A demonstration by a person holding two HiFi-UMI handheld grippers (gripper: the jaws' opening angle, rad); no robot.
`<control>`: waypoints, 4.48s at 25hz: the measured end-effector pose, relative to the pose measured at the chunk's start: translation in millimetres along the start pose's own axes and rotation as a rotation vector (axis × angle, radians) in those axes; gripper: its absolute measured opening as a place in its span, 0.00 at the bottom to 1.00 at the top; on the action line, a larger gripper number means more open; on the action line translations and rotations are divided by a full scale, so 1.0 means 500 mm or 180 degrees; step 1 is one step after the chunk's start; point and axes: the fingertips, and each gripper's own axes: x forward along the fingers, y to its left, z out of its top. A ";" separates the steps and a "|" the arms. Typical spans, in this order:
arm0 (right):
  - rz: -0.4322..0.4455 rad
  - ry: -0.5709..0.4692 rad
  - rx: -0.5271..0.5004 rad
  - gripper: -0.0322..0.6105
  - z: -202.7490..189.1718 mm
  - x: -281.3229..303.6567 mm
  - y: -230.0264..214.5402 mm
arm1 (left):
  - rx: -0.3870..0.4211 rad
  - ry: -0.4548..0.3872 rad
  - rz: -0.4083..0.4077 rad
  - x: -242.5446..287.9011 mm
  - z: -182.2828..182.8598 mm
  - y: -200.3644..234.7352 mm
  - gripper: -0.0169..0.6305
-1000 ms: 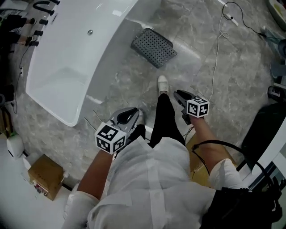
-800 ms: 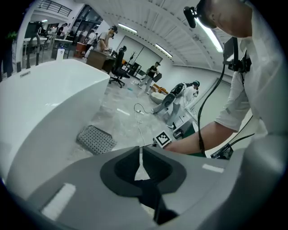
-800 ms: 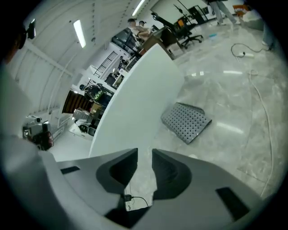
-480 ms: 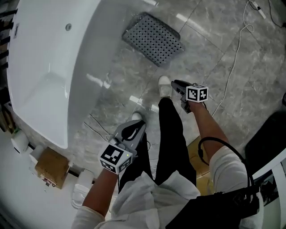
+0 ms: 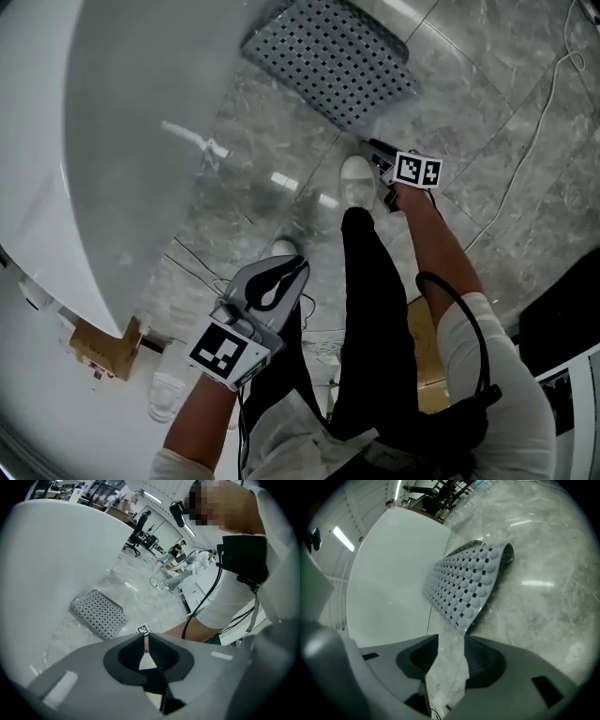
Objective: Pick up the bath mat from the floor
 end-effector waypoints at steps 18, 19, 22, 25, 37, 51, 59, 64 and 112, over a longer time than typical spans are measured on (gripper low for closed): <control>0.0741 -0.0387 0.0501 0.16 0.064 0.134 -0.001 | -0.0244 -0.0096 -0.0091 0.020 -0.077 0.093 0.04; 0.0780 -0.0392 0.0480 0.15 0.067 0.127 0.009 | -0.0244 -0.0099 -0.0095 0.018 -0.074 0.090 0.04; 0.0830 -0.0429 0.0376 0.10 0.081 0.101 0.046 | -0.0247 -0.0108 -0.0081 0.007 -0.064 0.074 0.04; 0.0865 -0.0475 0.0292 0.08 0.108 0.064 0.102 | -0.0198 -0.0210 -0.0068 -0.014 -0.035 0.049 0.04; 0.0859 -0.0626 -0.0092 0.07 0.232 -0.090 0.372 | 0.0192 -0.0651 -0.0143 -0.179 0.121 -0.063 0.03; 0.0709 -0.0629 -0.0158 0.07 0.136 -0.330 0.689 | 0.0664 -0.1036 -0.0155 -0.452 0.161 -0.179 0.03; 0.0898 -0.0745 -0.0337 0.07 0.002 -0.519 0.961 | 0.0826 -0.1295 -0.0253 -0.660 0.133 -0.249 0.03; 0.1058 -0.0886 -0.0730 0.07 -0.087 -0.654 1.167 | 0.1010 -0.1369 -0.0234 -0.789 0.090 -0.298 0.03; 0.1512 -0.1306 -0.1037 0.07 -0.700 -1.083 1.526 | 0.1389 -0.1361 -0.0559 -1.021 -0.185 -0.579 0.04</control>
